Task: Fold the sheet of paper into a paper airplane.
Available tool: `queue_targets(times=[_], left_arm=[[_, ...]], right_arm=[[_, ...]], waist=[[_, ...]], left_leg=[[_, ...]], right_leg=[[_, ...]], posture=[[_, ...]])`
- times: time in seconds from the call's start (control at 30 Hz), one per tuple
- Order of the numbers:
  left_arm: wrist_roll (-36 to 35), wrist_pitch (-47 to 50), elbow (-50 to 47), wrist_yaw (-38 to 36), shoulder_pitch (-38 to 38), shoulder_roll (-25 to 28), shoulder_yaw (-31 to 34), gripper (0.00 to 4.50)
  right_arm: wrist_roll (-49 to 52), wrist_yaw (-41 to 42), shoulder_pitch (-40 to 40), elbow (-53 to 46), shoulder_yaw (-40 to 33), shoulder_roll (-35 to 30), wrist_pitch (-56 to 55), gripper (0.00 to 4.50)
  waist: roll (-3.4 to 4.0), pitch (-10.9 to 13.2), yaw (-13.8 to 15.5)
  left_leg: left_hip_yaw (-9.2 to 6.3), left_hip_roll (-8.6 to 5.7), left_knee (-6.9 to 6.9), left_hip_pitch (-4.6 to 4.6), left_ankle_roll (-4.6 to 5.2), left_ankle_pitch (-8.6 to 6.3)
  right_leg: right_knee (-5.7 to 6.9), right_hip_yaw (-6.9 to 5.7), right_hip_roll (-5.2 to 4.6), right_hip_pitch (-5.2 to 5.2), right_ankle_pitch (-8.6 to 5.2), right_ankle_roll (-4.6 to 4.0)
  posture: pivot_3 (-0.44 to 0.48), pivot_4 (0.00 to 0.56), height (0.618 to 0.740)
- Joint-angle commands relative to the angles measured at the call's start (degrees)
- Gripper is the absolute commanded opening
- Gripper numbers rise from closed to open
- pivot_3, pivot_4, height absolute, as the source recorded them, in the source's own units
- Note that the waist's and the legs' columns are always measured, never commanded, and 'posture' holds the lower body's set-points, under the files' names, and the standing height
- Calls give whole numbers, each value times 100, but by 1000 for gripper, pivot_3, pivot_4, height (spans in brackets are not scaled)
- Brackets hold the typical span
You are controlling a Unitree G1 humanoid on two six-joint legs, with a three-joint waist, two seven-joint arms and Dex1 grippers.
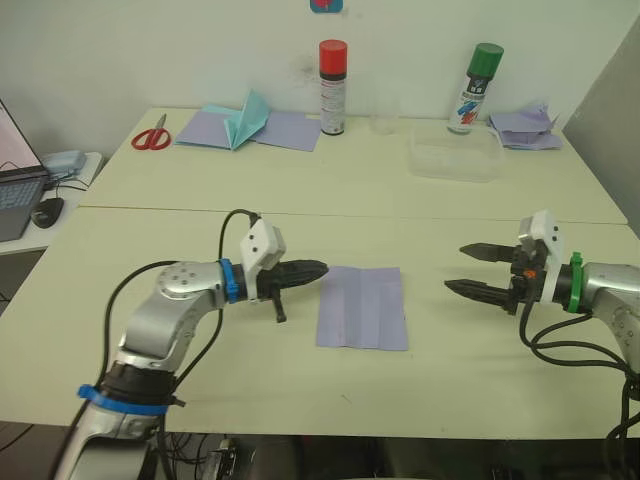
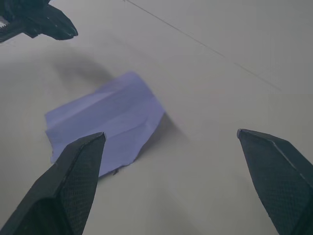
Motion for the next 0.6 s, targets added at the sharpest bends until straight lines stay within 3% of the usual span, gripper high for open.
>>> queue_targets(times=[0.03,0.2,0.37,0.47,0.6], left_arm=[[469,-339,328,133,-106,-260,-423,29],[1404,-1047,1022,27,-151,-374,-1245,29],[1981,-1344,1639,65,-276,-375,-1573,29],[1997,-1368,1790,60,-333,-480,-1556,0],[2016,-1413,1900,28,-385,-530,-1545,0]], right_arm=[[-81,-92,-95,34,31,125,-169,4500],[-452,-205,-160,194,300,306,-466,4500],[-1111,-579,-341,692,654,514,-896,4500],[-1482,-725,-429,1084,868,626,-1139,3903],[-1667,-704,-504,1309,1088,832,-1354,2411]], waist=[[0,0,0],[0,0,-2],[5,-6,-2],[7,-9,1],[8,-11,6]], left_leg=[[-2,-5,0,0,0,0],[-4,-7,-1,0,-14,8],[-9,-16,0,1,-6,5],[-18,-38,0,9,6,3],[-21,-49,0,11,15,8]], right_leg=[[1,1,0,1,0,0],[0,5,3,0,0,0],[3,7,2,4,0,0],[13,12,-12,9,-1,1],[22,11,-24,11,-3,6]], posture=[[0,150,740],[0,150,740],[0,150,740],[0,150,740],[0,150,740]])
